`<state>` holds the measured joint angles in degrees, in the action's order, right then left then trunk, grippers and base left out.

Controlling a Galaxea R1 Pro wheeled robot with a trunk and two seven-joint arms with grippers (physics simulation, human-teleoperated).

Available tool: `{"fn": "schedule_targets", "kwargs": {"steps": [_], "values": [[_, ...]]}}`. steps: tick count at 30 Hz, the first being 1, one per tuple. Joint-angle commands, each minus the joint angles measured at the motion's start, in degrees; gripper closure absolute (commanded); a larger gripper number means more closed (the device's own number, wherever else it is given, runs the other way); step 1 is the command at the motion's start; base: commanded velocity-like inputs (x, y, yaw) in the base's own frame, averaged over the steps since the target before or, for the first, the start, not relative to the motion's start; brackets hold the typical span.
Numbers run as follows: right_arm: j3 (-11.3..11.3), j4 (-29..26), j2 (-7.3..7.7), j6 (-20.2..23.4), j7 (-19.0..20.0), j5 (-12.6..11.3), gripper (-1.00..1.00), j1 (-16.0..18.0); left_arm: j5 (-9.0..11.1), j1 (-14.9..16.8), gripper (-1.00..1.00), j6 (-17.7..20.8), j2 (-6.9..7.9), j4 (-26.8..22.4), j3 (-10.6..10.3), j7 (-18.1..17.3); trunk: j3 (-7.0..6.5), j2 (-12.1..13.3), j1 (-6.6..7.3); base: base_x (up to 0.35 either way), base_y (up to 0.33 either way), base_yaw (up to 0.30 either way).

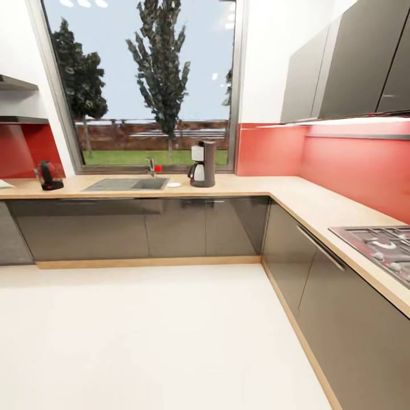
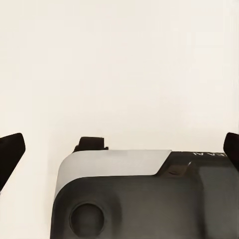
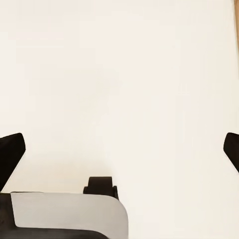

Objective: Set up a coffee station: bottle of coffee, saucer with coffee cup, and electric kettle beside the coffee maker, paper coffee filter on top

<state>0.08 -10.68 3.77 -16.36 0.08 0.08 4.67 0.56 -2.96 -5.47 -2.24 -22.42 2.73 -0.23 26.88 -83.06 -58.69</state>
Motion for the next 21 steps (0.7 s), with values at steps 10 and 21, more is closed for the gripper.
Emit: {"fn": "schedule_targets", "kwargs": {"steps": [10,21], "values": [[0.01,0.05,-0.04,-0.24,0.00,0.01,-1.00,0.04,0.06,-0.02,-1.00,-0.07,-0.04,-0.08,0.27,-0.02,0.05,-0.02,-0.04,0.327,0.000,0.000],[0.01,0.07,-0.08,-0.24,-0.02,0.01,-1.00,0.03,0.06,-0.02,-1.00,-0.07,-0.04,-0.08,0.26,-0.02,0.05,-0.02,-0.04,0.327,0.000,0.028]]}}
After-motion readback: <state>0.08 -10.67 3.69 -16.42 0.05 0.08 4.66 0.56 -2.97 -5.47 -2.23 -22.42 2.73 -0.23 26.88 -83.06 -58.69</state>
